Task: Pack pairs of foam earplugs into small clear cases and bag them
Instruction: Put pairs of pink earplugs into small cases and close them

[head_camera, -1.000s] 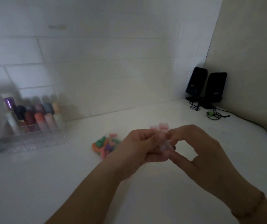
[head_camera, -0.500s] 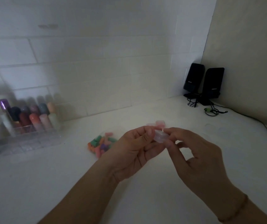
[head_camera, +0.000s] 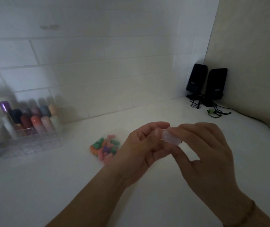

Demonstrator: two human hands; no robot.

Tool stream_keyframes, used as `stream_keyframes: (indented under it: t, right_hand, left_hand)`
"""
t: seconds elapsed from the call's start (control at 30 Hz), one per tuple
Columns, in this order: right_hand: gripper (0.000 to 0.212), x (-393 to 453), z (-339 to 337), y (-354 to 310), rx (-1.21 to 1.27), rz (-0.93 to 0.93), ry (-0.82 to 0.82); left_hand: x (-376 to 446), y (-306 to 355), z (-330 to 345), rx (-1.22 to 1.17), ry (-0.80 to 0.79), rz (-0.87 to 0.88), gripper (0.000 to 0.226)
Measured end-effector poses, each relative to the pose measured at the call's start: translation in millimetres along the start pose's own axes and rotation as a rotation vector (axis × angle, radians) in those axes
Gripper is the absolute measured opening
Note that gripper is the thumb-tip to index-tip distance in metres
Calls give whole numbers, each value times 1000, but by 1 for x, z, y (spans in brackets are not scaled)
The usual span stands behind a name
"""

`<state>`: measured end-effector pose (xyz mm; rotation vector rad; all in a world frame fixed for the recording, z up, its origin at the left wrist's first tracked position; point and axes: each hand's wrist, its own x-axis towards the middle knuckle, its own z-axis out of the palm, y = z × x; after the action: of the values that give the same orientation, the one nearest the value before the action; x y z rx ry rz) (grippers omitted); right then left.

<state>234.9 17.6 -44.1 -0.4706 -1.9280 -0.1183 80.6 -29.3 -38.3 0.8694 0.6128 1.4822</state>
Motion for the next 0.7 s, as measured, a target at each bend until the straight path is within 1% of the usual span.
stream_keyframes:
  t: [0.1,0.13,0.2,0.23,0.33,0.37,0.43,0.53,0.6,0.7]
  right_hand:
    - [30,-3,-2,-5,246,177,-9]
    - [32,-4,-1,-7,298,220,-28]
    - [31,-5,0,-7,332,237,-59]
    - [31,-5,-1,-7,318,222,-63]
    - [30,-2,-4,-7,288,175,-14]
    - [27,-1,-5,-8,287,163,14]
    - [15,-1,-6,-8,271,138,52]
    - [7,-1,-5,-5,188,119,53]
    - [12,-1,-6,-2,108,102,36]
    - [18,-1,-7,1,66,83,8]
  left_hand:
    - [-2,-1,2,-54,-57,-142,61]
    - [-3,-2,1,-43,-91,-151,58]
    - [-3,-3,0,-12,-146,-118,52]
    - [-3,-4,-1,-7,-147,-98,51]
    - [0,-4,-3,-14,-67,-37,52]
    - [0,-5,-4,-14,-46,-26,54]
    - [1,-6,-5,-28,-34,-16,56]
    - [1,-6,-5,-67,-31,3,51]
    - [2,-6,-4,-73,-15,13,51]
    - [2,-7,-3,-56,4,12,54]
